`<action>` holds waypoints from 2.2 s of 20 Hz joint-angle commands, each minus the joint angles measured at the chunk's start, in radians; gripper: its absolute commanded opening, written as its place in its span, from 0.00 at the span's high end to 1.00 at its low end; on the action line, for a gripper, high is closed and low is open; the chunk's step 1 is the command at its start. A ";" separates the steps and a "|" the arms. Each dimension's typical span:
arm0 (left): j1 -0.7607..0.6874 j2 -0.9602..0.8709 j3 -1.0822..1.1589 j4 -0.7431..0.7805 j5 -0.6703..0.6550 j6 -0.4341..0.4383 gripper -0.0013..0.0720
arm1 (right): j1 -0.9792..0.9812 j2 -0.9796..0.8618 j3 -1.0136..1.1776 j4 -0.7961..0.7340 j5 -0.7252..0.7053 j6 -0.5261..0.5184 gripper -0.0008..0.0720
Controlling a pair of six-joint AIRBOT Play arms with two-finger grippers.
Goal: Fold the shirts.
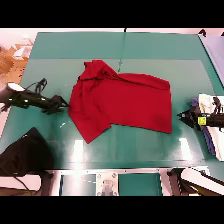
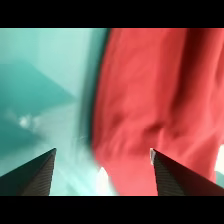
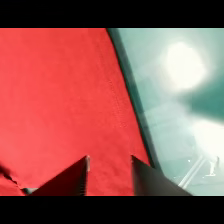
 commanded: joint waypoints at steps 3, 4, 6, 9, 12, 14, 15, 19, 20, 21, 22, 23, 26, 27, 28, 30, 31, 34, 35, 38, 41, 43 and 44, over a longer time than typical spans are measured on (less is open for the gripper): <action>-0.084 -0.110 -0.010 -0.149 0.079 0.074 0.09 | -0.001 -0.002 -0.039 -0.007 -0.017 0.000 0.40; -0.085 -0.117 -0.010 -0.150 0.080 0.076 0.20 | -0.001 -0.007 -0.047 -0.012 -0.017 0.001 0.40; -0.085 -0.118 -0.001 -0.148 0.071 0.097 0.61 | -0.001 -0.029 -0.058 -0.034 -0.017 0.020 0.40; -0.085 -0.116 0.007 -0.148 0.055 0.105 0.91 | 0.009 -0.076 -0.072 -0.034 -0.017 0.017 0.40; -0.085 -0.116 0.007 -0.148 0.055 0.106 0.95 | 0.051 -0.127 -0.097 -0.034 -0.017 0.015 0.40; -0.085 -0.116 0.007 -0.148 0.052 0.106 0.95 | 0.096 -0.159 -0.115 -0.034 -0.016 0.016 0.40; -0.085 -0.114 0.009 -0.148 0.044 0.106 0.95 | 0.116 -0.169 -0.119 -0.026 -0.017 0.015 0.40; -0.085 -0.081 0.099 -0.129 -0.065 0.102 0.95 | 0.138 -0.172 -0.080 0.089 0.037 -0.030 0.82; -0.085 -0.055 0.120 -0.129 -0.081 0.097 0.95 | 0.138 -0.168 -0.050 0.100 0.066 -0.029 0.92; -0.085 -0.018 0.141 -0.129 -0.098 0.092 0.95 | 0.138 -0.153 -0.016 0.110 0.087 -0.026 0.97; -0.085 0.027 0.163 -0.128 -0.118 0.080 0.95 | 0.138 -0.128 0.027 0.140 0.108 -0.025 0.97; -0.085 0.082 0.197 -0.128 -0.141 0.076 0.95 | 0.138 -0.093 0.079 0.180 0.131 -0.025 0.97; -0.085 0.276 0.356 -0.124 -0.187 0.040 0.95 | 0.138 0.074 0.318 0.271 0.191 0.006 0.97; -0.085 0.342 0.424 -0.125 -0.187 0.023 0.95 | 0.137 0.140 0.423 0.278 0.191 0.018 0.97; -0.085 0.411 0.507 -0.125 -0.180 0.012 0.95 | 0.136 0.197 0.526 0.278 0.186 0.028 0.97; -0.085 0.531 0.675 -0.125 -0.133 0.009 0.95 | 0.129 0.304 0.734 0.278 0.148 0.028 0.97; -0.085 0.586 0.756 -0.121 -0.095 0.009 0.95 | 0.122 0.355 0.828 0.277 0.109 0.027 0.97; -0.085 0.702 0.947 -0.093 -0.020 -0.034 0.95 | 0.074 0.467 1.010 0.255 -0.029 0.061 0.97; -0.085 0.726 0.994 -0.070 -0.016 -0.045 0.95 | 0.063 0.494 1.041 0.238 -0.066 0.066 0.97; -0.085 0.771 1.044 0.037 -0.024 -0.103 0.95 | 0.063 0.522 1.056 0.153 -0.094 0.100 0.97; -0.085 0.768 0.993 0.158 -0.080 -0.160 0.95 | 0.064 0.509 0.986 0.109 -0.093 0.157 0.97; -0.085 0.752 0.882 0.175 -0.080 -0.165 0.95 | 0.064 0.485 0.871 0.144 -0.086 0.158 0.97; -0.085 0.735 0.810 0.175 -0.072 -0.164 0.95 | 0.070 0.470 0.798 0.171 -0.086 0.158 0.97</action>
